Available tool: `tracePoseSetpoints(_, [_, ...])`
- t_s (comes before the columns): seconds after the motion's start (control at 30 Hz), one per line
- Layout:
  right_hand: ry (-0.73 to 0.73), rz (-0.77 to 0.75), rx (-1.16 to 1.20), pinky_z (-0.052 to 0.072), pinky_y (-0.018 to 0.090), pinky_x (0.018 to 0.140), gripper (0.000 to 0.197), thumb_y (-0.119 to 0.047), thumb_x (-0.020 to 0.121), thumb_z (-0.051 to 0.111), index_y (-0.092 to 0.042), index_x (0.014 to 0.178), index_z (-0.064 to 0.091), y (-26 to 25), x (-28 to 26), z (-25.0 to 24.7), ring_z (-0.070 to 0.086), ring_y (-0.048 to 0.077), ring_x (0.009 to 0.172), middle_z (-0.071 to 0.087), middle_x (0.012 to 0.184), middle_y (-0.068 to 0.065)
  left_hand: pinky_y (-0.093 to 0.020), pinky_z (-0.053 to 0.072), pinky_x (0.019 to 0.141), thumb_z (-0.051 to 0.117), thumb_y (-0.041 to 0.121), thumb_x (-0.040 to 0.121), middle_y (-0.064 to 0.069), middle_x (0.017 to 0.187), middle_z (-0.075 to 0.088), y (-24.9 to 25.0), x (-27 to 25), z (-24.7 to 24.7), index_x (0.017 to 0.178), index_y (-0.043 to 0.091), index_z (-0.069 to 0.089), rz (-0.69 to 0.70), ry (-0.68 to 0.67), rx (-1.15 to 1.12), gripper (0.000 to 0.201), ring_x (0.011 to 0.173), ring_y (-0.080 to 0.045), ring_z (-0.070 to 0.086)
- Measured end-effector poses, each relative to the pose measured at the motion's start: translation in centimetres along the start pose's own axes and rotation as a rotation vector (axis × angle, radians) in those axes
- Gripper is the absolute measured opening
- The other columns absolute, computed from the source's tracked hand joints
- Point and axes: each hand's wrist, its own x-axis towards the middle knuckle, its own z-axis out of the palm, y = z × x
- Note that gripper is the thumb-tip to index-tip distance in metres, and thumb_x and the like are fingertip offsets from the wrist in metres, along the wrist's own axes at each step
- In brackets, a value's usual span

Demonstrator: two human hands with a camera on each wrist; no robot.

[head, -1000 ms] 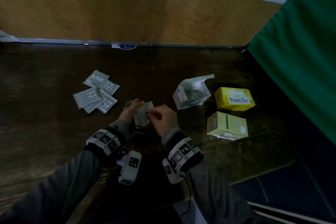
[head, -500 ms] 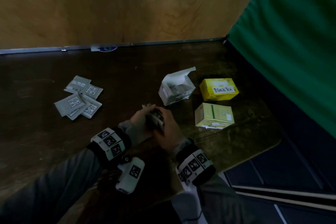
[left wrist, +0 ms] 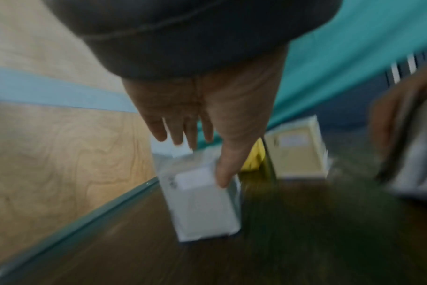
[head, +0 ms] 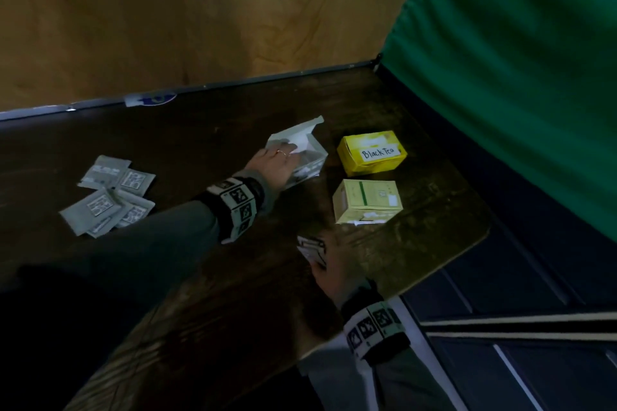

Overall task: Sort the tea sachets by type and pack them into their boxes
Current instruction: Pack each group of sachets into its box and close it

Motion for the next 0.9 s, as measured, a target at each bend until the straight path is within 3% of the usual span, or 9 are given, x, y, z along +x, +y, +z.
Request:
tracePoseSetpoints(0.07, [-0.035, 0.021, -0.094, 0.046, 0.032, 0.091, 0.041, -0.028, 0.089, 0.055, -0.018, 0.126, 0.040, -0.5, -0.2, -0.1, 0.054, 0.021, 0.113, 0.052, 0.122, 0.002, -0.040, 0.017, 0.117, 0.060, 0.016, 0.084, -0.014, 0.152, 0.023, 0.2, 0.8, -0.2, 0.146, 0.011, 0.018, 0.014, -0.098, 0.150, 0.075, 0.142, -0.028, 0.020])
tracePoseSetpoints(0.13, [-0.068, 0.040, -0.214, 0.045, 0.036, 0.091, 0.045, -0.024, 0.089, 0.056, -0.016, 0.129, 0.037, -1.4, -0.5, 0.0, 0.050, 0.028, 0.115, 0.048, 0.126, 0.009, -0.041, 0.030, 0.111, 0.051, 0.019, 0.091, -0.017, 0.144, 0.036, 0.4, 1.4, 0.2, 0.142, 0.008, 0.027, 0.015, -0.171, 0.251, 0.058, 0.133, -0.030, 0.034])
tracePoseSetpoints(0.27, [-0.119, 0.059, -0.310, 0.042, 0.041, 0.094, 0.050, -0.019, 0.090, 0.056, -0.013, 0.134, 0.033, -2.1, -0.7, 0.2, 0.044, 0.032, 0.120, 0.041, 0.132, 0.013, -0.041, 0.035, 0.104, 0.057, 0.024, 0.087, -0.013, 0.140, 0.041, 1.2, 1.4, 1.2, 0.137, 0.012, 0.040, 0.045, -0.330, 0.427, 0.054, 0.130, -0.033, 0.037])
tracePoseSetpoints(0.4, [-0.131, 0.143, -0.208, 0.038, 0.044, 0.096, 0.039, -0.016, 0.096, 0.043, -0.009, 0.134, 0.036, -2.5, -0.2, 1.1, 0.042, 0.036, 0.121, 0.041, 0.132, 0.018, -0.045, 0.030, 0.112, 0.073, 0.022, 0.073, -0.013, 0.151, 0.022, 2.3, 1.8, 1.0, 0.144, 0.017, 0.031, 0.048, -0.396, 0.517, 0.082, 0.139, -0.033, 0.022])
tracePoseSetpoints(0.47, [-0.137, 0.135, -0.290, 0.041, 0.043, 0.093, 0.044, -0.016, 0.095, 0.047, -0.010, 0.136, 0.033, -2.8, -0.3, 1.0, 0.043, 0.035, 0.120, 0.041, 0.133, 0.017, -0.042, 0.031, 0.112, 0.081, 0.023, 0.063, -0.016, 0.151, 0.022, 2.3, 2.5, 1.2, 0.147, 0.010, 0.019, 0.023, -0.427, 0.483, 0.105, 0.139, -0.031, 0.026])
tracePoseSetpoints(0.57, [-0.180, 0.105, -0.338, 0.042, 0.044, 0.095, 0.057, -0.016, 0.088, 0.059, -0.012, 0.136, 0.029, -3.0, -0.4, 0.7, 0.041, 0.034, 0.122, 0.038, 0.134, 0.016, -0.046, 0.026, 0.114, 0.086, 0.041, 0.050, -0.013, 0.155, 0.013, 1.5, 3.1, 2.8, 0.149, 0.016, 0.008, 0.006, -0.463, 0.522, 0.129, 0.142, -0.031, 0.019])
tracePoseSetpoints(0.7, [-0.207, 0.094, -0.350, 0.041, 0.043, 0.095, 0.061, -0.017, 0.086, 0.062, -0.012, 0.136, 0.028, -2.7, -0.3, 0.3, 0.039, 0.034, 0.123, 0.036, 0.135, 0.016, -0.050, 0.033, 0.108, 0.076, 0.048, 0.066, -0.006, 0.149, 0.031, 1.1, 3.4, 3.6, 0.143, 0.033, 0.029, -0.018, -0.628, 0.505, 0.091, 0.136, -0.031, 0.030])
tracePoseSetpoints(0.83, [-0.196, 0.088, -0.328, 0.042, 0.045, 0.095, 0.062, -0.016, 0.085, 0.063, -0.014, 0.135, 0.028, -2.3, -0.4, 0.3, 0.040, 0.033, 0.121, 0.037, 0.134, 0.015, -0.053, 0.028, 0.111, 0.079, 0.053, 0.056, -0.015, 0.153, 0.018, 1.4, 3.9, 4.1, 0.149, 0.022, 0.013, 0.020, -0.420, 0.456, 0.118, 0.139, -0.035, 0.023])
tracePoseSetpoints(0.9, [-0.203, 0.103, -0.312, 0.044, 0.048, 0.095, 0.063, -0.016, 0.083, 0.064, -0.016, 0.134, 0.027, -2.1, -0.4, 0.5, 0.040, 0.033, 0.121, 0.037, 0.133, 0.014, -0.051, 0.025, 0.113, 0.080, 0.049, 0.059, -0.014, 0.153, 0.019, 1.1, 3.9, 4.7, 0.149, 0.018, 0.014, 0.010, -0.354, 0.392, 0.116, 0.139, -0.033, 0.024])
